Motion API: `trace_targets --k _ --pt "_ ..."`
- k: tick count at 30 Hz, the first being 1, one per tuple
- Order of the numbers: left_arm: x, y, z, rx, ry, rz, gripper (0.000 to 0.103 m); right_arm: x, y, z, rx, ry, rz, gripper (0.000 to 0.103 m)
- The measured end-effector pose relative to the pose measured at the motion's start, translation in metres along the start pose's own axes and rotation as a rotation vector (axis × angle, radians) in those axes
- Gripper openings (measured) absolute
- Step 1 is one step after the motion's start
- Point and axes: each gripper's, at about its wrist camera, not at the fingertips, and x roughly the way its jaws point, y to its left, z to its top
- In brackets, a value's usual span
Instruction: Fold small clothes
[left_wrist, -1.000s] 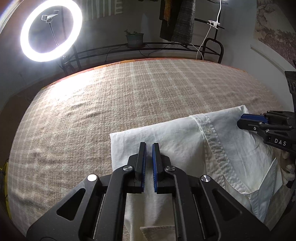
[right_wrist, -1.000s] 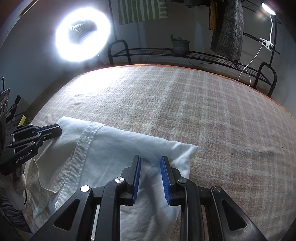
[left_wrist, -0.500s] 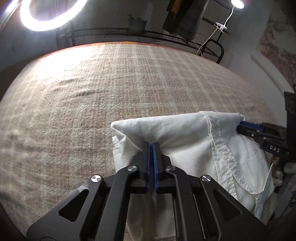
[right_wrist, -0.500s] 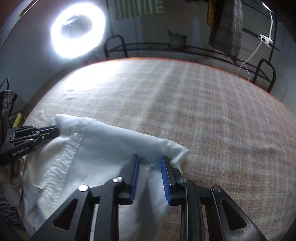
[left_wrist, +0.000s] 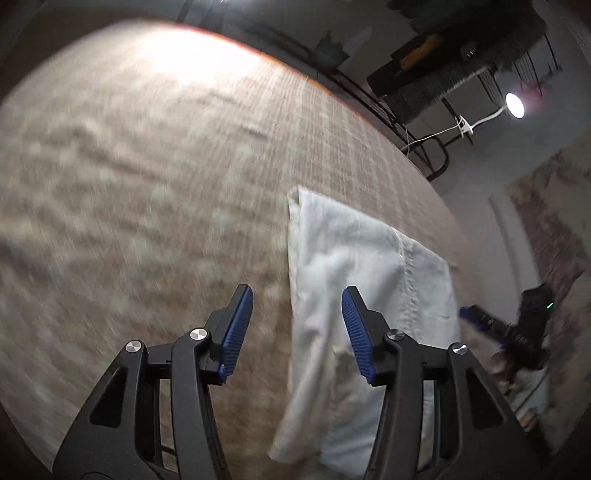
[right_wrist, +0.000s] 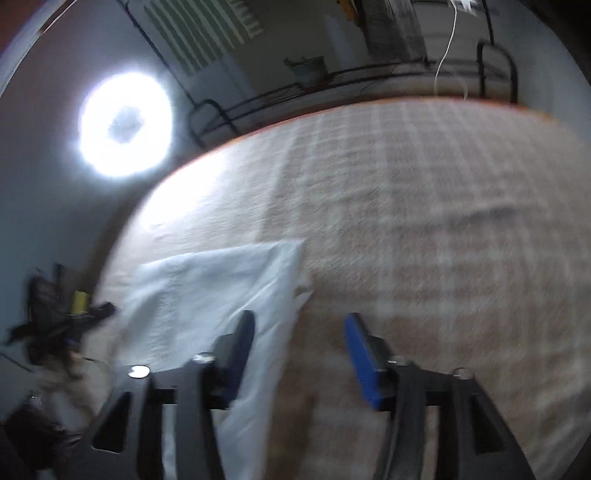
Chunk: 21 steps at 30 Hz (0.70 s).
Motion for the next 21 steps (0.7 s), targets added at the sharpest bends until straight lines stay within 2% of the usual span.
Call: trace_targets --k 3,7,8,9,11,12,13,14,16,19,21 --pt "0.010 0.007 -0.008 -0.042 0.058 -0.028 0.051 0.005 -0.003 -0.013 0.027 0.060 0.092 0.061" --pt "0.017 0.003 -0.012 -0.058 0.065 -0.056 0.051 0.021 -0.006 -0.023 0.059 0.115 0.156 0.061" --pt "0.020 0.004 -0.010 -0.070 0.074 -0.070 0.047 0.026 -0.006 -0.025 0.064 0.130 0.164 0.060" --pt "0.024 0.005 -0.010 -0.086 0.090 -0.087 0.038 0.030 -0.007 -0.028 0.066 0.143 0.169 0.059" --pt "0.030 0.003 -0.012 -0.084 0.106 -0.092 0.028 0.033 -0.007 -0.032 0.076 0.132 0.192 0.059" --pt "0.030 -0.002 -0.013 -0.062 0.095 -0.077 0.027 0.034 -0.009 -0.031 0.092 0.136 0.208 0.053" --pt "0.031 -0.007 -0.013 -0.046 0.094 -0.068 0.025 0.034 -0.009 -0.032 0.108 0.138 0.227 0.036" --pt "0.031 -0.012 -0.014 -0.031 0.095 -0.064 0.018 0.037 -0.011 -0.033 0.134 0.159 0.265 0.031" --pt "0.026 -0.021 -0.013 -0.005 0.083 -0.051 0.013 0.041 -0.008 -0.034 0.145 0.170 0.265 0.025" --pt "0.016 -0.040 -0.012 0.037 0.057 -0.047 0.010 0.035 0.013 -0.032 0.065 0.155 0.208 0.015" --pt "0.007 -0.054 -0.012 0.068 0.040 -0.056 0.009 0.027 0.023 -0.028 0.019 0.138 0.176 0.013"
